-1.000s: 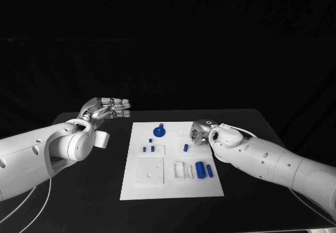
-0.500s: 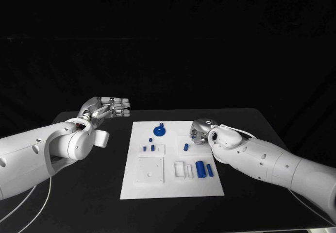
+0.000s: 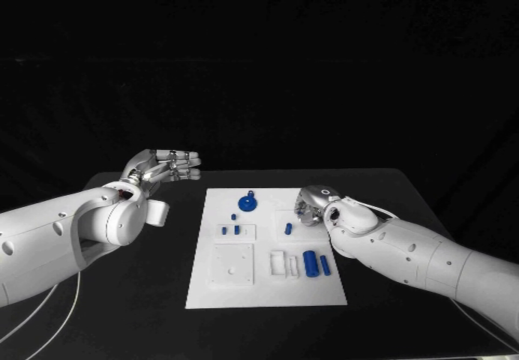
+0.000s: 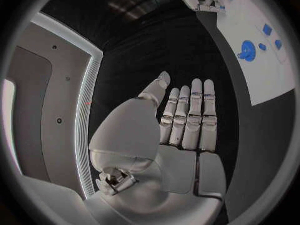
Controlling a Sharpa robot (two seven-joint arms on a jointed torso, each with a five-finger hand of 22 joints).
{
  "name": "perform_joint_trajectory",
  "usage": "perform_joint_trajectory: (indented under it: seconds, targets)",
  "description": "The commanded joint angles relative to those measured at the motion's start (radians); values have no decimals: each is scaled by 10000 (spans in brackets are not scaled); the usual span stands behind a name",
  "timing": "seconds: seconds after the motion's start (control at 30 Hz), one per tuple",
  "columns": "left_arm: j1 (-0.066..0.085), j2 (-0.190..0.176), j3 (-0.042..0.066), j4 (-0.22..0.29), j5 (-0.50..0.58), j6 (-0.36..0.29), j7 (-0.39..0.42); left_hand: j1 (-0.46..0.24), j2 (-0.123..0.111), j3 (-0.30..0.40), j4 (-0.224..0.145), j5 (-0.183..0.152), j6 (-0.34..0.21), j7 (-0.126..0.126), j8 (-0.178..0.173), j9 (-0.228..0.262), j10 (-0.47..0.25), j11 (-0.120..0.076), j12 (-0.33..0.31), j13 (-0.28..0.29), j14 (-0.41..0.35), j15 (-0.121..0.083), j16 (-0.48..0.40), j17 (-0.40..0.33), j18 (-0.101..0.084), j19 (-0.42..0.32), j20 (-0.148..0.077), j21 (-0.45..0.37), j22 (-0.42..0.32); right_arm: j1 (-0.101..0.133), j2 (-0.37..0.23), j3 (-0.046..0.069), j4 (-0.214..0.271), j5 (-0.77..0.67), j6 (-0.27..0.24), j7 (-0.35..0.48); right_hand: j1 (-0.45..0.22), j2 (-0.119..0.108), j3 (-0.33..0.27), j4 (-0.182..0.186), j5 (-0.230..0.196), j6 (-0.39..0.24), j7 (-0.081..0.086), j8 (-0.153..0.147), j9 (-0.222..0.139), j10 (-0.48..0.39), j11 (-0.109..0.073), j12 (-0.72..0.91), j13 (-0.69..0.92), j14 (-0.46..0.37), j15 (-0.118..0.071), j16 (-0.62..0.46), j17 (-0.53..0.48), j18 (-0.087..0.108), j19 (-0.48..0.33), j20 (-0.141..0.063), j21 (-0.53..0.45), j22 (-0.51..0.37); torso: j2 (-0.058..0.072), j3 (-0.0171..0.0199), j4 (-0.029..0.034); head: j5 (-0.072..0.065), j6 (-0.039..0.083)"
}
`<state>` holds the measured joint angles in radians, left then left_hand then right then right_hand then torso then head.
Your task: Assemble the parts on the task board
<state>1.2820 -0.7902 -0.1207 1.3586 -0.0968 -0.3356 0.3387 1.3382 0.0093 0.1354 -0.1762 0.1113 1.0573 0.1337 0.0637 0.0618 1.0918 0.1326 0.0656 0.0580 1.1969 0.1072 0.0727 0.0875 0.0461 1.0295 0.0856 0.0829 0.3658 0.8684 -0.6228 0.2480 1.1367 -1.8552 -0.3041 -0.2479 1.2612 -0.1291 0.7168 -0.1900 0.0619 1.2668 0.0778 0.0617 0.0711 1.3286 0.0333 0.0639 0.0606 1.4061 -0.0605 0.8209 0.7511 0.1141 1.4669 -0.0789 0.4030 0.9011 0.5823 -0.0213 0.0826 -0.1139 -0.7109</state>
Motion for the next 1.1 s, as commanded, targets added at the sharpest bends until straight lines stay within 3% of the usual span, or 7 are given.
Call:
perform_joint_trajectory:
  seconds: [0.03, 0.13, 0.33, 0.63, 0.73, 0.8, 1.1]
  targets:
    - [10, 12, 9, -4, 69, -21, 86, -22, 101, -56, -8, -10, 50, 9, 5, 13, -54, 18, -29, 5, 35, -37, -29, 15, 126, 76, -11, 43, -15, 14, -40, 124, 198, 271, -484, 247, -90, -61, 99, 24, 97, 88, -8, 31, 11, 148, -65, 21, 25, 84, -12, -60, 9, 205, 344, -52, 41, 14, 4, 0, -13, 25, -4]
    - [10, 10, 9, -9, 70, -22, 93, -22, 101, -56, -8, -10, 50, 9, 5, 13, -54, 18, -29, 5, 35, -37, -29, 15, 126, 76, -11, 43, -15, 15, -109, 358, 413, 406, -599, 293, -84, -103, 126, 53, 132, 102, -11, 31, 15, 155, -67, 21, 25, 95, -16, -73, 14, 208, 348, -56, 47, 27, 7, 2, -1, 25, -21]
    - [10, 8, 9, -22, 71, -33, 93, -20, 103, -65, 0, -8, 46, 10, 4, 12, -55, 19, -28, 5, 34, -36, -31, 16, 126, 80, -11, 50, -28, 16, -269, 662, 928, 723, -729, 395, -82, -116, 109, 76, 174, 109, -13, 30, 14, 161, -70, 19, 25, 105, -18, -81, 23, 207, 349, -58, 52, 36, 8, -5, -10, 102, -41]
    - [9, 31, 9, -48, 72, -106, 80, -16, 103, -76, 12, -3, 25, 16, 4, 13, -45, 17, -28, 5, 42, -39, -30, 20, 128, 88, -15, 64, -51, 14, -300, 786, 1704, 1200, -988, 699, -76, -110, 71, 99, 220, 96, -9, 30, 13, 141, -65, 17, 25, 104, -14, -112, 24, 206, 344, -54, 35, 32, 11, -9, 0, 234, -33]
    - [9, 39, 9, -44, 75, -117, 86, -16, 107, -76, 16, -1, 22, 14, 5, 13, -35, 14, -27, 5, 51, -43, -28, 23, 129, 94, -18, 71, -57, 3, -230, 776, 1958, 1287, -1001, 764, -68, -90, 34, 99, 244, 84, -6, 28, 12, 134, -64, 17, 24, 109, -12, -124, 27, 204, 344, -52, 20, 26, 9, -8, 12, 297, -43]
    - [8, 48, 8, -39, 80, -133, 90, -21, 112, -77, 23, -2, 22, 16, 6, 13, -29, 11, -28, 4, 57, -45, -27, 24, 130, 97, -20, 75, -60, -24, -179, 703, 2166, 1218, -1010, 799, -69, -75, 20, 92, 267, 66, 1, 26, 10, 116, -56, 14, 23, 92, -8, -137, 28, 206, 339, -51, 7, 21, 5, -14, 6, 376, -69]
    - [8, 75, 1, 102, 3, -275, 141, 14, 115, -55, 21, 18, 19, 11, 6, 13, 4, 0, -29, 4, 91, -62, -21, 31, 131, 113, -35, 102, -65, -163, 168, 192, 2745, 1122, -907, 924, -83, -29, -49, 42, 306, 53, 4, 28, 11, 100, -52, 15, 23, 104, -9, -161, 24, 205, 351, -49, -21, 8, 13, -24, 34, 920, -131]
